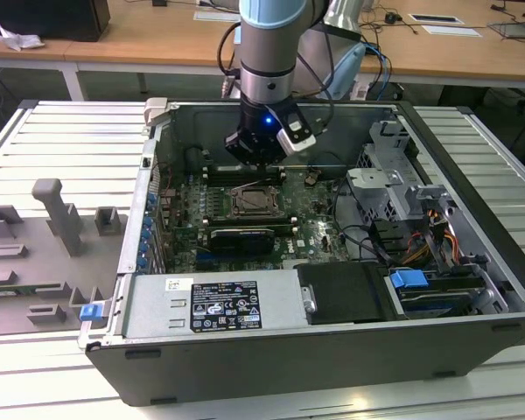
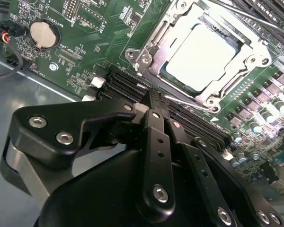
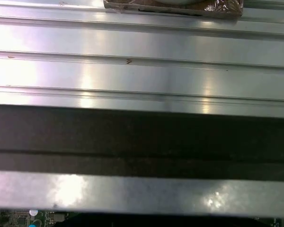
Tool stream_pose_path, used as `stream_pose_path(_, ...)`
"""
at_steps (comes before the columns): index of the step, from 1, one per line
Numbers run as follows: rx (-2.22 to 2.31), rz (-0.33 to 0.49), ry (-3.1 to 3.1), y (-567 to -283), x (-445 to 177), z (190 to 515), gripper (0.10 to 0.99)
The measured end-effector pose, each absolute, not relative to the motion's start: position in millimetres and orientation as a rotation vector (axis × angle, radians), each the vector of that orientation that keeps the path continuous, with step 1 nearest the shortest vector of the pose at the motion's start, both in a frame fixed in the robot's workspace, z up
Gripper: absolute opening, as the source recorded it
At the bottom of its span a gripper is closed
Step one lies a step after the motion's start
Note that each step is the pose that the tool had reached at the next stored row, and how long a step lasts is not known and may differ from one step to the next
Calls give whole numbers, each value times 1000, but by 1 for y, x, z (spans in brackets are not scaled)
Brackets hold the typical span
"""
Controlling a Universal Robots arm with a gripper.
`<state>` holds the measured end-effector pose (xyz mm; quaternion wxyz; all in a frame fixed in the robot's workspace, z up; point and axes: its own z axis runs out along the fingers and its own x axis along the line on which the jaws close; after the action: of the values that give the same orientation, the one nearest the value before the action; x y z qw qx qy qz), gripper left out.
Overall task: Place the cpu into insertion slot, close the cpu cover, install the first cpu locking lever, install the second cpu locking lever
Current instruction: 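Install the first cpu locking lever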
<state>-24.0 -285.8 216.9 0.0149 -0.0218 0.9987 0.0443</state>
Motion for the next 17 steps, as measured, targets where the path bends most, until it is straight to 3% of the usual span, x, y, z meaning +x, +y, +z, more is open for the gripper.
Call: stream_pose_path(17,-70,103,3110,-286,-20,204,106)
